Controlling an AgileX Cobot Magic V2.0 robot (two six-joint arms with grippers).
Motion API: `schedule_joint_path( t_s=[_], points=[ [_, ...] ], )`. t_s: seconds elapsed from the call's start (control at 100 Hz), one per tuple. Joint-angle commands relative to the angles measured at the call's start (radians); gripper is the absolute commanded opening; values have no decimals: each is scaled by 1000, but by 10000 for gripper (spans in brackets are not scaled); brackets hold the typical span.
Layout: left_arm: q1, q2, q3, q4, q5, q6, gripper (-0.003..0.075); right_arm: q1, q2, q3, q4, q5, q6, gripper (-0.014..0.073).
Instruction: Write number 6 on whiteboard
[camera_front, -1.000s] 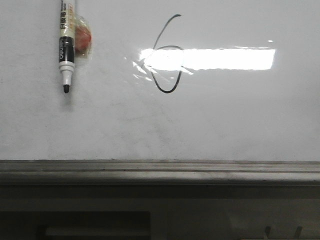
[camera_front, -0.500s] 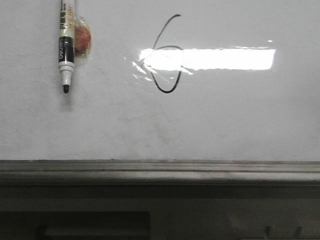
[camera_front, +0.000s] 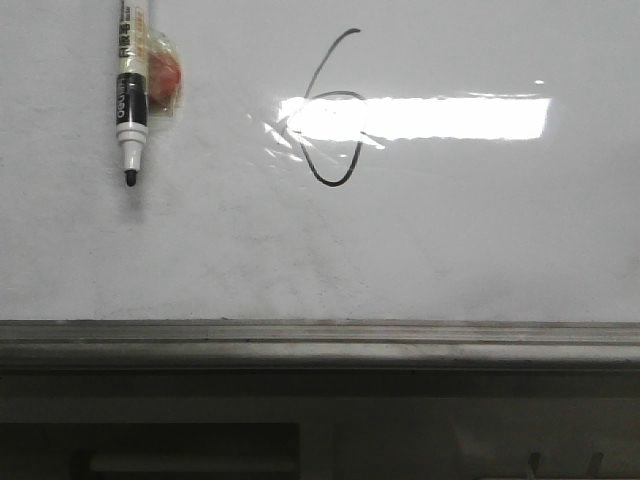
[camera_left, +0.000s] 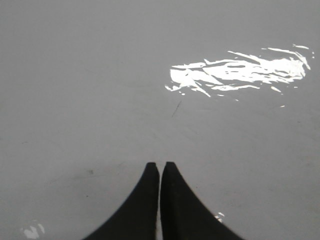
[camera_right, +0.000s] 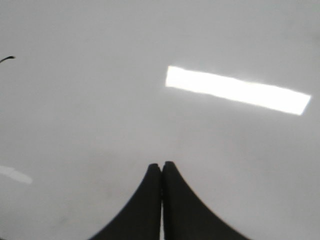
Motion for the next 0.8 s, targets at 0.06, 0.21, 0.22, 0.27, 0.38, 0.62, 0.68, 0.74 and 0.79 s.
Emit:
schedule_joint_path(
  t_s=[0.06, 0.21, 0.22, 0.27, 0.38, 0.62, 0.68, 0.74, 0.79],
  points=[
    [-4, -31, 50, -3, -72, -10, -20, -20, -10, 80, -119, -225, 83, -51],
    [-4, -31, 50, -3, -72, -10, -20, -42, -17, 151, -119, -190, 83, -51],
    [-4, -31, 50, -3, -72, -10, -20, -46, -17, 151, -119, -191, 83, -51],
    [-4, -31, 50, -3, -72, -10, -20, -56, -17, 151, -119, -191, 81, -51],
    [-4, -31, 49, -3, -72, -10, -20, -76, -17, 151, -119, -191, 81, -51],
    [-4, -31, 49, -3, -72, -10, -20, -76, -17, 151, -126, -212, 81, -51],
    [-4, -31, 49, -3, -72, -10, -20, -78, -17, 151, -127, -218, 81, -51],
    [-4, -31, 49, -3, -72, -10, -20, -85, -17, 151, -127, -214, 81, -51],
    [-4, -31, 49, -3, -72, -10, -20, -88, -17, 151, -129, -214, 81, -51]
  ],
)
